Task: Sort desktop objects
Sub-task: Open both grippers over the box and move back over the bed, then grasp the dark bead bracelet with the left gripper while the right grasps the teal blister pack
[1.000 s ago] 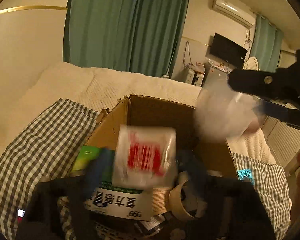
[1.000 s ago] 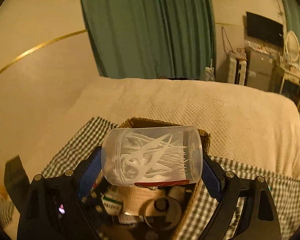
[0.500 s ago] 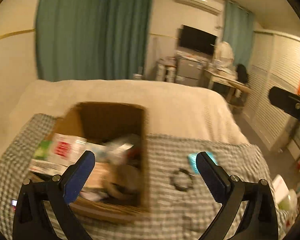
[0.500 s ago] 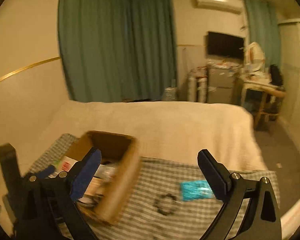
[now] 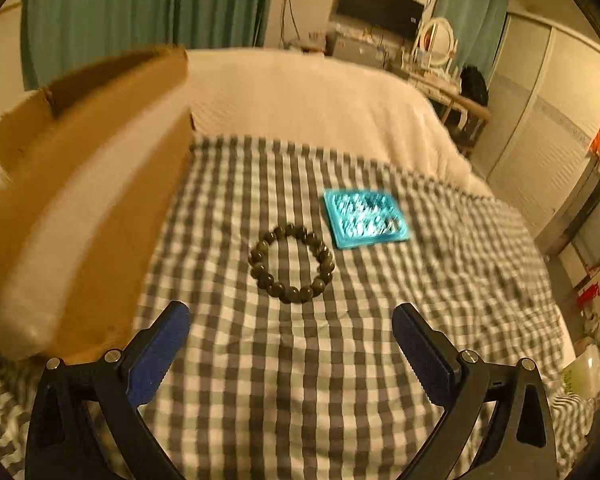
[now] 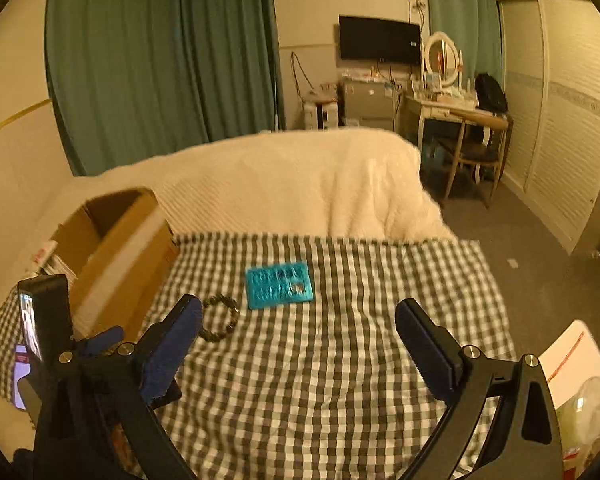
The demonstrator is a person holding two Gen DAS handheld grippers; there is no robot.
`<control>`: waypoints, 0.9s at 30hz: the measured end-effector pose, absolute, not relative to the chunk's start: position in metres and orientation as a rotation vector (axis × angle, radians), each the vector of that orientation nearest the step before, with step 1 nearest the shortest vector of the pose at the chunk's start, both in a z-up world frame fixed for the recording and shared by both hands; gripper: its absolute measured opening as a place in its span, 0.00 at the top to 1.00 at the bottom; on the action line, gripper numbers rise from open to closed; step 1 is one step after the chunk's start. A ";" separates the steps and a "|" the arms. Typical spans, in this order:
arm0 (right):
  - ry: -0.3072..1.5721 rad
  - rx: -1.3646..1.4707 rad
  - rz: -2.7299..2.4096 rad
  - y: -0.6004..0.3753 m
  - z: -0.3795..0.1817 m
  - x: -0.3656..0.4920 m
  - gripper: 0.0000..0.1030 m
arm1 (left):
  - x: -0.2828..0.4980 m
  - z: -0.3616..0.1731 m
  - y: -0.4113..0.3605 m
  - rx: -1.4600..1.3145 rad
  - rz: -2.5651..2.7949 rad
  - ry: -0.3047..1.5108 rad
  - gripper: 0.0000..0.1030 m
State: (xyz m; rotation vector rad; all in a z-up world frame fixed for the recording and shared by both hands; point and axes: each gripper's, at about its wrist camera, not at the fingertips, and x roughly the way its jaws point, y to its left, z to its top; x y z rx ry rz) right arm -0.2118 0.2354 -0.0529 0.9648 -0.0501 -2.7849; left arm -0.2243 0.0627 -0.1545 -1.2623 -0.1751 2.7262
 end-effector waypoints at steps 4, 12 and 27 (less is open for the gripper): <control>-0.074 0.980 -2.740 0.233 -0.083 -0.241 0.05 | -0.250 -0.184 0.068 -1.284 2.710 -0.166 0.00; 0.006 0.982 -2.712 0.205 -0.133 -0.303 0.05 | -0.287 -0.224 0.066 -1.280 2.766 -0.111 0.25; 0.129 1.142 -2.594 0.167 -0.225 -0.374 0.02 | -0.289 -0.233 0.033 -1.179 2.877 -0.331 0.80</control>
